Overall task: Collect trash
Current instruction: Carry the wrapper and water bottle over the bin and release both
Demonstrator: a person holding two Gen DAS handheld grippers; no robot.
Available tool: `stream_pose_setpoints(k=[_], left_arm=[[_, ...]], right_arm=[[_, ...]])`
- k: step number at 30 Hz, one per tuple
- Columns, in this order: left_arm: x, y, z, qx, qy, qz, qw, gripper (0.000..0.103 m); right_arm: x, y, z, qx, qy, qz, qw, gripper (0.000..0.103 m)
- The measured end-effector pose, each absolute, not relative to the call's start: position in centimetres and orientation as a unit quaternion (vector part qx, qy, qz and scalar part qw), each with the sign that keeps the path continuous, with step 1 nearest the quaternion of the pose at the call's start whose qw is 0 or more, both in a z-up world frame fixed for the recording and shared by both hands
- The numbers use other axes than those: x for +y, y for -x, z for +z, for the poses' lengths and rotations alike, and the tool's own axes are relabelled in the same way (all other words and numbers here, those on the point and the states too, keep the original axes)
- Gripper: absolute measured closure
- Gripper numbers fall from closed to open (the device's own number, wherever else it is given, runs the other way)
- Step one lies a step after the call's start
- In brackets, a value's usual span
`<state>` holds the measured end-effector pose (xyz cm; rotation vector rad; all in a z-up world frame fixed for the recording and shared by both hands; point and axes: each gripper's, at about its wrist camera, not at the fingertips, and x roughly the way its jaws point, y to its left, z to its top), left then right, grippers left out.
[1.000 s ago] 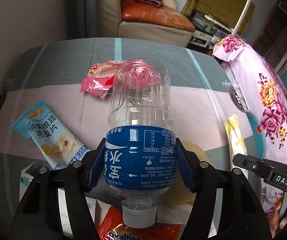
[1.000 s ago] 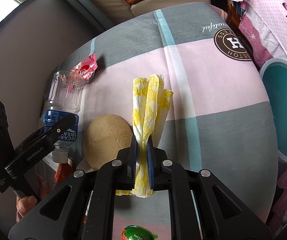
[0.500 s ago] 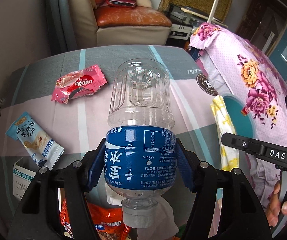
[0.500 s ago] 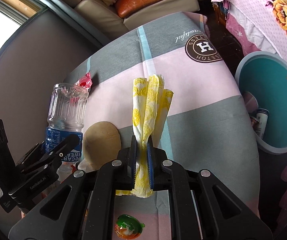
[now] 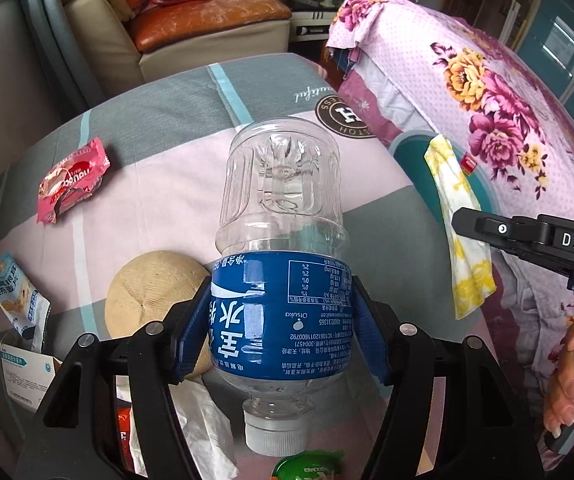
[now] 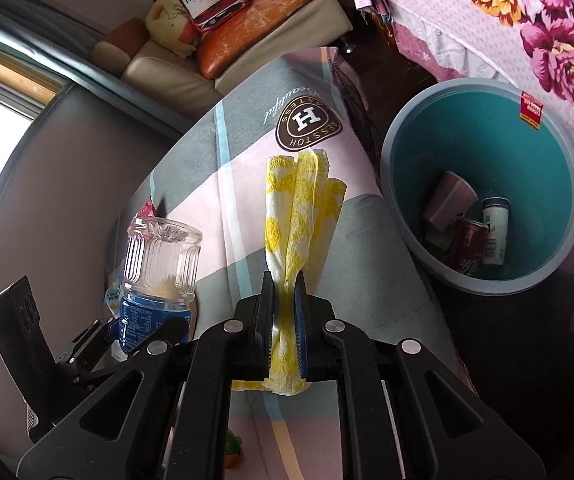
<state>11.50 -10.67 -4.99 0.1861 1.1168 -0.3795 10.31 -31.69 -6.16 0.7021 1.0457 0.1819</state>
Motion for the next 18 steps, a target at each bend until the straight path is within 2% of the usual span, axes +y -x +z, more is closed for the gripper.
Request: stream_pose_setpoints(k=[18], left_arm=[[-25.0,-13.3,-6.5,0.536,-0.153,-0.252,0.791,0.037]], right_arm=[[-44.7,-7.1,-9.1,0.442,-0.41,-0.01,0.798,0.094]])
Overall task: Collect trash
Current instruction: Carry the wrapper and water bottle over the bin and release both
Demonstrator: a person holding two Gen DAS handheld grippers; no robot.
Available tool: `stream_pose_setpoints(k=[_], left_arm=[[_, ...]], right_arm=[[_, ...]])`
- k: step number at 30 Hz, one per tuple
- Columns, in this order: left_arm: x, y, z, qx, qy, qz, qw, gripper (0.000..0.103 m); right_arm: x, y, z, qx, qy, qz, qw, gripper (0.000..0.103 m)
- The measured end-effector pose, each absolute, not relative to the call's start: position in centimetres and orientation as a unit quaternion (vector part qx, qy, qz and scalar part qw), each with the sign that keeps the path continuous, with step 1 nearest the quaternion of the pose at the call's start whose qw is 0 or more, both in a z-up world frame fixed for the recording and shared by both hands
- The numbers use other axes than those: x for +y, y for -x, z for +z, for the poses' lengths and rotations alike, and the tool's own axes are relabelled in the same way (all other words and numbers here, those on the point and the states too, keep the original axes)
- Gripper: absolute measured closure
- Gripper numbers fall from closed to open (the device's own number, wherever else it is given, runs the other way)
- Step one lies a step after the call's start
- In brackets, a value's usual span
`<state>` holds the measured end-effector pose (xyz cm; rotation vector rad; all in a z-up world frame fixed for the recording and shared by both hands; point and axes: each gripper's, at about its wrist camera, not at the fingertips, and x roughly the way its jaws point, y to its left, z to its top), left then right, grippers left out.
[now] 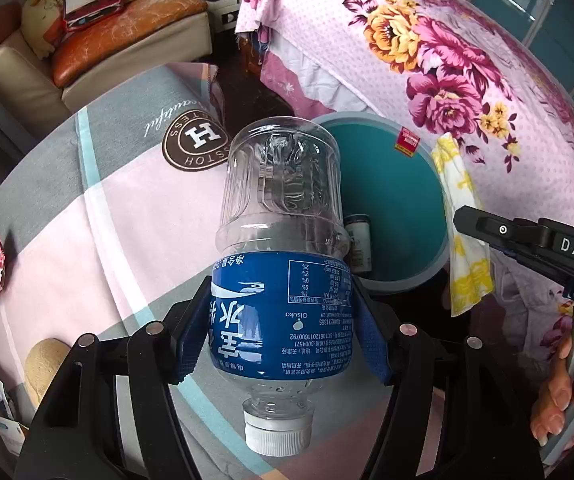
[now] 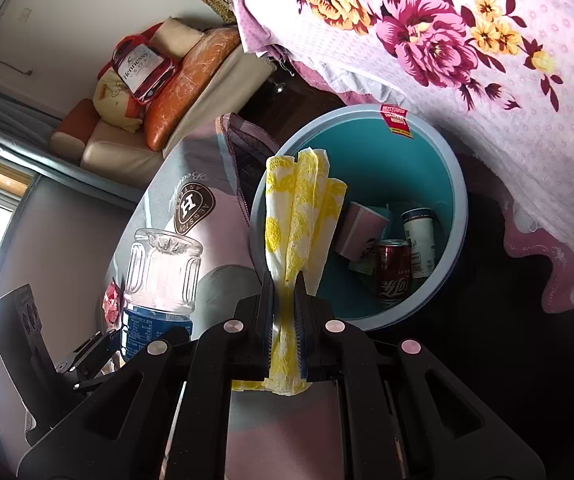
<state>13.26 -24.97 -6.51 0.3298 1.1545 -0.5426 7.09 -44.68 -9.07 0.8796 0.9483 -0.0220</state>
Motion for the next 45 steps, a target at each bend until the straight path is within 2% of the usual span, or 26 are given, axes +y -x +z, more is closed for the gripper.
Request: stream_pose_setpoints(k=[10,21,22,23,25,26,35,45], left_arm=[[-29.5,-13.8,-7.8,0.542,-0.167,-0.27,0.778,0.037],[-29.9,-15.4,-8.8,0.56,-0.138,-0.268,0.772,0.037],[-29.7,-15.5,-8.8,0.563,-0.133,-0.267,0.771,0.035],[-29.6,-15.5,-8.7,0.563,-0.13,-0.267,0.772,0.025],[-29.3,-15.5,-8.1,0.55,-0.129,-0.261,0.783,0.015],[-29.1,-15.4,-7.8,0.546,-0.127,-0.262,0.786,0.013],[-26.7,-15.2,-6.4,0.538,-0.095,-0.261,0.796,0.011],[-23.7,-14.4,-7.9,0.556,-0.085,-0.253,0.787,0.011]], right_arm=[[-47.4,-6.7,-10.3,0.44,-0.42,-0.044,0.792,0.094],[-48.0,-7.0,-10.8,0.445,-0.416,-0.061,0.791,0.094],[-47.9,-6.9,-10.7,0.445,-0.415,-0.062,0.791,0.094],[-47.9,-6.9,-10.7,0.445,-0.415,-0.063,0.791,0.094],[-47.8,-6.9,-10.6,0.446,-0.414,-0.064,0.791,0.094],[-47.7,-6.9,-10.6,0.446,-0.413,-0.065,0.792,0.094],[-47.2,-7.4,-10.3,0.451,-0.402,-0.069,0.794,0.093],[-45.7,-8.5,-10.2,0.47,-0.378,-0.076,0.794,0.088]])
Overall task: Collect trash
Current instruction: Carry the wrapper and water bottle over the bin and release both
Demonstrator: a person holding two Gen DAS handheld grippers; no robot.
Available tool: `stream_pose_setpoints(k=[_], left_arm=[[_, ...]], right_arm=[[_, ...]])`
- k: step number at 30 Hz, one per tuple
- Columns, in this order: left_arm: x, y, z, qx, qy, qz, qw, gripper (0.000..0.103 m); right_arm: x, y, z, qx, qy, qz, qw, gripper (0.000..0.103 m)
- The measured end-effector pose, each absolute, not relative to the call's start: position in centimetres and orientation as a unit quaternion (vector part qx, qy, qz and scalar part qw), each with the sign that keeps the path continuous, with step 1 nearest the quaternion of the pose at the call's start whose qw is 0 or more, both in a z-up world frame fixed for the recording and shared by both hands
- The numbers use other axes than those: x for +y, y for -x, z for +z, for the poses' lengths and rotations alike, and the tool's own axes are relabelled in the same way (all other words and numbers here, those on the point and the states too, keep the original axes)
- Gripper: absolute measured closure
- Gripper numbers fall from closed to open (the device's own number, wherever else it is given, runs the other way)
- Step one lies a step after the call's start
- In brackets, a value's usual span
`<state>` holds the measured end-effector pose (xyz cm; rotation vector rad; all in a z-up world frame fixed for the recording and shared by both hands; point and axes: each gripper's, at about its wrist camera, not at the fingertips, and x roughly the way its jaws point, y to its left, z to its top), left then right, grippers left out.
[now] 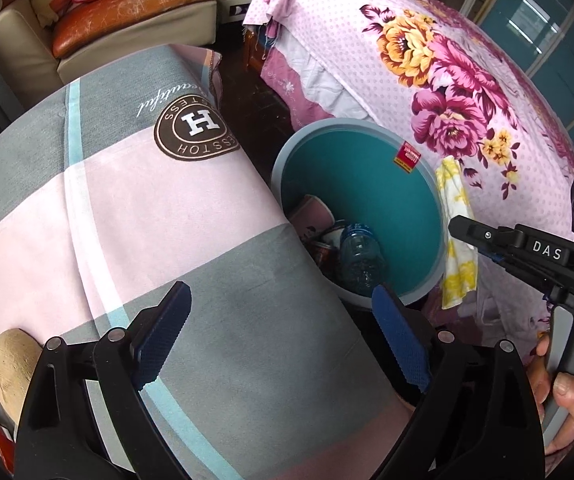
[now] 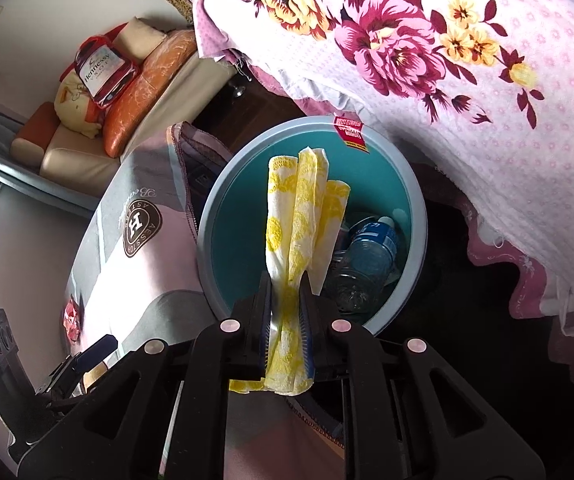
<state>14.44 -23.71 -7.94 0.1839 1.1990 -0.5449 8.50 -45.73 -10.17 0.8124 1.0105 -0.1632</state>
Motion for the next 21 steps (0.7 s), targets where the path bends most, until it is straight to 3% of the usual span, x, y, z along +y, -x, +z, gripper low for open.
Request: stream_pose_setpoints(k=[2,3,4,8,9,13,21], left_arm=[[-23.0,-14.3,-8.1,0.559,-0.082,-0.253,0.786,0.011],[-22.7,-14.3,-8.2,0.559,-0.079,-0.253,0.785,0.011],[-22.3,-14.3,-8.2,0.56,-0.077,-0.253,0.785,0.011],[-21.1,-14.3,-8.0,0.561,-0.064,-0.254,0.785,0.011],[-20.8,-14.4,-8.0,0.562,-0.06,-0.254,0.785,0.011],[-19.4,-14.4,-7.7,0.562,-0.044,-0.252,0.787,0.01],[-15.5,-13.3,-7.1,0.564,-0.012,-0.241,0.79,0.01]], right_arm=[[-45.3,-8.7,-10.1,0.474,-0.372,-0.077,0.795,0.082],[-45.1,-8.8,-10.1,0.476,-0.369,-0.078,0.794,0.073],[-44.9,-8.9,-10.1,0.477,-0.368,-0.078,0.794,0.056],[-44.2,-9.2,-9.9,0.481,-0.358,-0.082,0.796,0.044],[-43.9,-9.3,-9.9,0.485,-0.358,-0.08,0.794,0.036],[-43.0,-9.6,-9.7,0.492,-0.355,-0.079,0.791,0.028],[-39.1,-9.6,-8.5,0.513,-0.324,-0.054,0.793,0.028]])
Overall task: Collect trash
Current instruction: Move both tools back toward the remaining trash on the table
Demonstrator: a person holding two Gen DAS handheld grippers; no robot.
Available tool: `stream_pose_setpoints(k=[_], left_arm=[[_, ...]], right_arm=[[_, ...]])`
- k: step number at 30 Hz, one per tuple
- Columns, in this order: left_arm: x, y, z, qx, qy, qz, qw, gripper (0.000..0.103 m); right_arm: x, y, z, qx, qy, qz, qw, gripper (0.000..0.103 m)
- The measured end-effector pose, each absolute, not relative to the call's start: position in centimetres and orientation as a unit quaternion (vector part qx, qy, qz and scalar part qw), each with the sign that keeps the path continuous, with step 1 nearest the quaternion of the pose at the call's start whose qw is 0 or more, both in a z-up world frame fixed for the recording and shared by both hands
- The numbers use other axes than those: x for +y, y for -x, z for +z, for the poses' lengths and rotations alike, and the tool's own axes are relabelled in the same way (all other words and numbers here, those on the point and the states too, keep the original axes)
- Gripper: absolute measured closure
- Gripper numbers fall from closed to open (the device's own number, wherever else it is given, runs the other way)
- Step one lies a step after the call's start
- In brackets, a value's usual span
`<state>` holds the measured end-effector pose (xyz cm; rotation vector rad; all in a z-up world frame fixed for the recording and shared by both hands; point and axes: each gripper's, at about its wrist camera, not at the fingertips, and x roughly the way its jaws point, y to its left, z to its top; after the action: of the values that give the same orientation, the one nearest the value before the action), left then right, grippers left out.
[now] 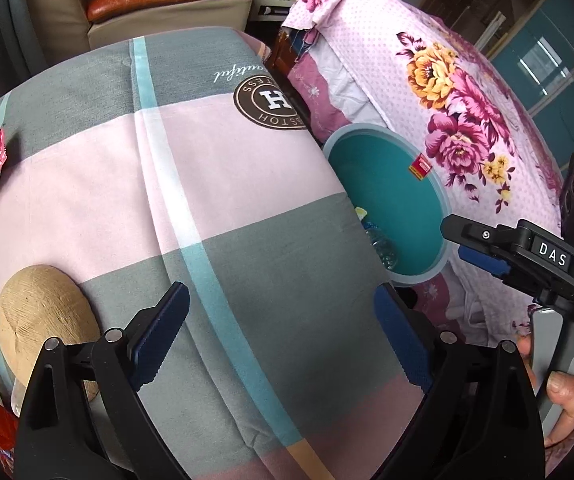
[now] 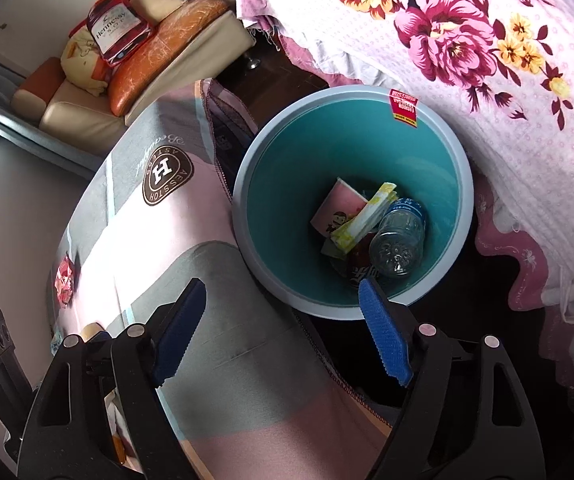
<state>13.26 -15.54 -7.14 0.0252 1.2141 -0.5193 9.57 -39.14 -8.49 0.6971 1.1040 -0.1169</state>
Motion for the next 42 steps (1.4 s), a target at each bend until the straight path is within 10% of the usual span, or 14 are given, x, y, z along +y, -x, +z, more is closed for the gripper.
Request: stream_pose_setpoints(k=[42], left_arm=[[6.7,-5.0,-4.8,0.529,0.085,-0.148,0.831,0.008]], right_arm=[[-10.7,-1.3,-8.9,0.634,-0.076,0.129,0.758,0.037]])
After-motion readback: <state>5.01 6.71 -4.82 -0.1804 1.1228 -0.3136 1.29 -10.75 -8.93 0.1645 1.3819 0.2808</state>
